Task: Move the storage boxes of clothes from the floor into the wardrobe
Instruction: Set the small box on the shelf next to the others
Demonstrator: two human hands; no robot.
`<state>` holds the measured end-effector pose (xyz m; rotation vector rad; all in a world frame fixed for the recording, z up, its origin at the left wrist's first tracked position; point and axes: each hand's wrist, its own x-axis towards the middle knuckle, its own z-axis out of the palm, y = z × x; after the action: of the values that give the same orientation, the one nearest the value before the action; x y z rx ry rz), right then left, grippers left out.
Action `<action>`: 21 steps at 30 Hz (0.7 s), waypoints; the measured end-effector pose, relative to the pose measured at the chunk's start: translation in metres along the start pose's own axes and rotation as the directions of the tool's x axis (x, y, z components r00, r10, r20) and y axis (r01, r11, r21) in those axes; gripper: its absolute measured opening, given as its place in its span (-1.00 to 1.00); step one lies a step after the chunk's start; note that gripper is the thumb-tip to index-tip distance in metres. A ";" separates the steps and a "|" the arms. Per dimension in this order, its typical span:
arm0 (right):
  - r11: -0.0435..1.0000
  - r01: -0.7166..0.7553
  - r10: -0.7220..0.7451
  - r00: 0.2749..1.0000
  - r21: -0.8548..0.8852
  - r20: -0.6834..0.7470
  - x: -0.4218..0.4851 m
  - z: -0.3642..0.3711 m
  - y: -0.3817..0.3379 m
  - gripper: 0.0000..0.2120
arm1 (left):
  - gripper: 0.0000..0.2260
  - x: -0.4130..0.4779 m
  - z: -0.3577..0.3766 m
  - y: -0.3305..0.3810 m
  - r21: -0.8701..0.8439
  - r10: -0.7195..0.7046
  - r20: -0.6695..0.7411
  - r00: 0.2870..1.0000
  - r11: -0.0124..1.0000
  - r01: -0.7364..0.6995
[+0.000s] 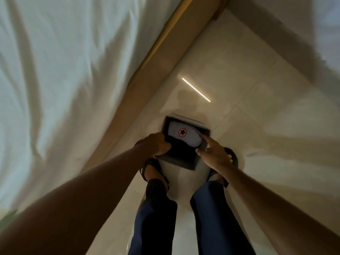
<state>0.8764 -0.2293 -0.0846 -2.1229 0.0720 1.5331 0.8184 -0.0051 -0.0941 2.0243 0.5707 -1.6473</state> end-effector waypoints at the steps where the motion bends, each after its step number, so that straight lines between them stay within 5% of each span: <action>1: 0.999 0.032 -0.032 0.999 -0.018 0.003 -0.003 -0.004 -0.001 -0.45 | -0.65 -0.001 0.005 -0.002 0.038 -0.002 0.075 0.997 0.999 -0.001; 4: 0.994 -0.014 0.027 0.993 -0.108 0.114 -0.001 -0.004 0.003 -0.41 | -0.53 0.004 0.017 -0.004 0.097 0.012 0.071 0.997 0.995 -0.019; 6: 0.986 -0.019 0.045 0.987 -0.165 0.156 0.001 -0.003 0.005 -0.41 | -0.59 0.004 0.027 0.002 -0.062 0.025 0.070 0.997 0.998 -0.020; 10: 0.974 -0.041 0.069 0.991 -0.223 0.116 0.001 0.000 0.013 -0.56 | -0.52 0.030 0.062 -0.009 -0.265 -0.051 -0.048 0.998 0.963 0.037; 12: 0.973 -0.069 0.086 0.994 -0.219 0.067 0.001 -0.002 0.030 -0.44 | -0.55 0.043 0.079 -0.020 -0.265 -0.089 -0.111 0.990 0.963 0.057; 15: 0.983 -0.019 0.023 1.000 -0.184 0.020 0.004 -0.004 0.069 -0.26 | -0.61 -0.006 0.069 0.000 -0.275 -0.090 -0.167 0.982 0.961 0.041; 21: 0.977 0.055 -0.070 0.995 -0.207 -0.065 -0.142 -0.063 -0.003 -0.43 | -0.66 -0.153 0.042 0.067 -0.323 -0.010 -0.252 0.968 0.944 -0.075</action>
<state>0.8811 -0.2900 0.0586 -2.3172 -0.1323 1.4829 0.7953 -0.0883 0.0549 1.9850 0.8362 -1.1864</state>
